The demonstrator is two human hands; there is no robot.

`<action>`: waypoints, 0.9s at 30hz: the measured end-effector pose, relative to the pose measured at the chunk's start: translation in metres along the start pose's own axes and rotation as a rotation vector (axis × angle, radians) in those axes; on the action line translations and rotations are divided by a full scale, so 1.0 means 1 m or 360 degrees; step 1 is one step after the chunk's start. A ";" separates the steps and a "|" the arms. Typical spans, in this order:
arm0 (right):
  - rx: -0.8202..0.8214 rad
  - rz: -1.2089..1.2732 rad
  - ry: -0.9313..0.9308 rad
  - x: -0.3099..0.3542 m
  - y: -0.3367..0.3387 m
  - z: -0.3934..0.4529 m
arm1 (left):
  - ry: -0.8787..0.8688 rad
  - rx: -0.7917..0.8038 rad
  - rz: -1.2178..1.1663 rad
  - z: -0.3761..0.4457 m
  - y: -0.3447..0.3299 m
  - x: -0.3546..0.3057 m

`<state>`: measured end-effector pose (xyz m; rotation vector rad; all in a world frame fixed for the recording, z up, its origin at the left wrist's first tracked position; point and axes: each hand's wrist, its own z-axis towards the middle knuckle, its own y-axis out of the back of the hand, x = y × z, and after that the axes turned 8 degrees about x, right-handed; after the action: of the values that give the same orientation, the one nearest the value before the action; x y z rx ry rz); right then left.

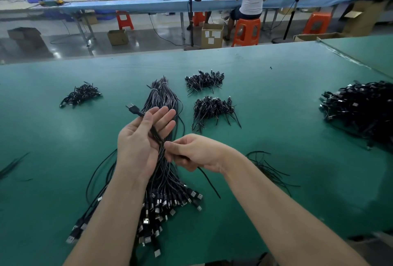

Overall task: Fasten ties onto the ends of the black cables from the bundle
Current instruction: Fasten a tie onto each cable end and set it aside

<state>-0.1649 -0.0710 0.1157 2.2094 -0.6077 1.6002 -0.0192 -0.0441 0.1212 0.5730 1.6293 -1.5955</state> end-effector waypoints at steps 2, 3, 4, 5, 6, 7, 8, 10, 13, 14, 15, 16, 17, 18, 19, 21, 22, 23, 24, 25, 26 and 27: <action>0.0018 0.0021 -0.0002 -0.002 0.001 0.001 | 0.0007 0.0009 0.0047 0.000 0.000 -0.002; 0.0022 0.0034 0.0001 -0.003 0.002 0.001 | 0.0009 0.0008 0.0064 0.000 0.001 -0.004; 0.0024 0.0054 0.0003 -0.004 0.003 0.001 | 0.0012 0.0006 0.0078 0.000 0.001 -0.005; 0.0028 0.0081 0.0005 -0.005 0.004 0.002 | 0.0015 0.0006 0.0094 0.000 0.002 -0.007; 0.0036 0.0112 0.0005 -0.006 0.005 0.002 | 0.0020 0.0011 0.0112 0.001 0.002 -0.008; 0.0048 0.0140 -0.0001 -0.007 0.007 0.002 | 0.0027 0.0021 0.0131 0.000 0.004 -0.009; 0.0063 0.0164 -0.0014 -0.009 0.008 0.001 | 0.0031 0.0042 0.0151 0.000 0.006 -0.010; 0.0106 0.0237 -0.0059 -0.015 0.011 0.001 | 0.0025 0.0154 0.0205 -0.002 0.012 -0.012; 0.0145 0.0587 -0.0073 -0.024 0.017 0.001 | 0.0107 0.0567 0.0355 -0.006 0.026 -0.015; 0.0130 0.0750 -0.0060 -0.026 0.019 0.001 | 0.0187 0.0735 0.0425 -0.009 0.030 -0.016; 0.0110 0.0889 -0.0047 -0.026 0.021 0.001 | 0.0290 0.0891 0.0505 -0.011 0.033 -0.015; 0.0093 0.0986 -0.0040 -0.025 0.023 0.002 | 0.0393 0.1011 0.0599 -0.013 0.034 -0.013; 0.0077 0.1037 -0.0045 -0.023 0.025 0.003 | 0.0468 0.1075 0.0707 -0.015 0.035 -0.010; 0.0055 0.1050 -0.0059 -0.020 0.026 0.004 | 0.0507 0.1080 0.0817 -0.017 0.034 -0.006; 0.0025 0.1036 -0.0079 -0.017 0.027 0.005 | 0.0520 0.1044 0.0903 -0.019 0.033 -0.003; -0.0048 0.0970 -0.0121 -0.011 0.029 0.004 | 0.0527 0.0918 0.0956 -0.021 0.033 0.003; -0.0085 0.0919 -0.0140 -0.008 0.031 0.003 | 0.0539 0.0862 0.0958 -0.021 0.034 0.004; -0.0118 0.0845 -0.0159 -0.006 0.032 0.001 | 0.0555 0.0821 0.0979 -0.021 0.035 0.007; -0.0148 0.0748 -0.0175 -0.003 0.033 0.000 | 0.0566 0.0791 0.1028 -0.020 0.036 0.009; -0.0175 0.0643 -0.0185 -0.001 0.033 -0.001 | 0.0571 0.0767 0.1089 -0.019 0.037 0.012; -0.0193 0.0548 -0.0187 0.001 0.033 -0.002 | 0.0573 0.0745 0.1146 -0.019 0.039 0.015; -0.0198 0.0476 -0.0179 0.003 0.032 -0.002 | 0.0570 0.0729 0.1194 -0.018 0.039 0.019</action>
<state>-0.1829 -0.0975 0.1201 2.2070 -1.0840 1.5307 -0.0039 -0.0259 0.0805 1.5718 1.0480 -1.3111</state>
